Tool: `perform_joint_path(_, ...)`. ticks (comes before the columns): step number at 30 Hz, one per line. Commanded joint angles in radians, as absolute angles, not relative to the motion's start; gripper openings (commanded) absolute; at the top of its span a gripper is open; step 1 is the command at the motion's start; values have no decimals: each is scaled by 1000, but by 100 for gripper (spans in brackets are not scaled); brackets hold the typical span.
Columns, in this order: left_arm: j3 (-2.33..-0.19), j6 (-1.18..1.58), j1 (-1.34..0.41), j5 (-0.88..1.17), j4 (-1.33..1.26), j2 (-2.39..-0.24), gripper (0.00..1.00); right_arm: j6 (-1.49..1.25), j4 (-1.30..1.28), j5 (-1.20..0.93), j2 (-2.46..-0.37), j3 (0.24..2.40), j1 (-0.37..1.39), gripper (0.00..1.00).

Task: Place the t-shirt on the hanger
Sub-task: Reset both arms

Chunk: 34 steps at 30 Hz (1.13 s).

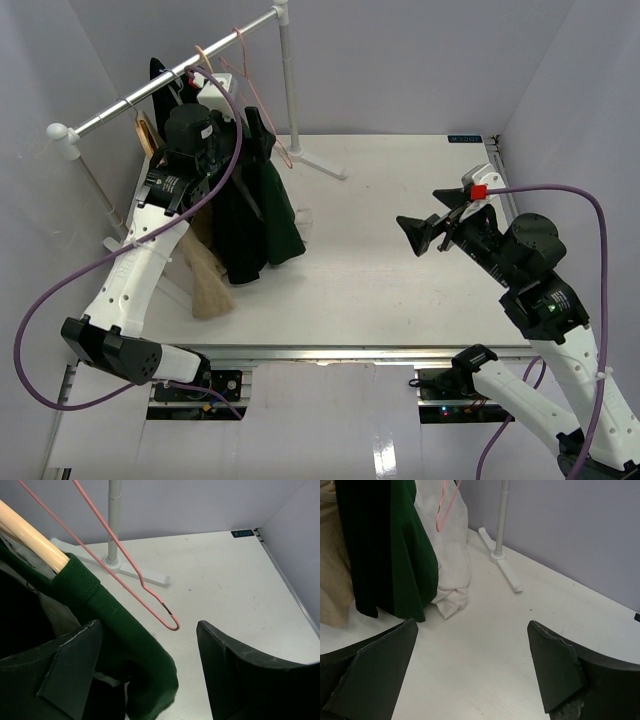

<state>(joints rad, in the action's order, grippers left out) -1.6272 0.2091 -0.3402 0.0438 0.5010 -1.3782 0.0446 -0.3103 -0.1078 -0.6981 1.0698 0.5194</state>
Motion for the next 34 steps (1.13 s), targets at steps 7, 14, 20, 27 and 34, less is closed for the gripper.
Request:
perform_joint_path(7,-1648,212,-372,300,431,-1295,98,-81,-277,1,-742,1050,526,90)
perform_joint_path(14,-1549,207,-539,247,346,-1284,98,-184,-279,162,-774,983,526,90)
perform_joint_path(20,-1307,262,-635,251,185,-1223,98,-211,-284,183,-737,923,526,90)
perform_joint_path(27,-938,272,-753,163,-52,-1120,98,-173,-271,149,-723,853,525,90)
perform_joint_path(34,-872,269,-756,181,-134,-1051,98,-166,-284,130,-740,851,525,90)
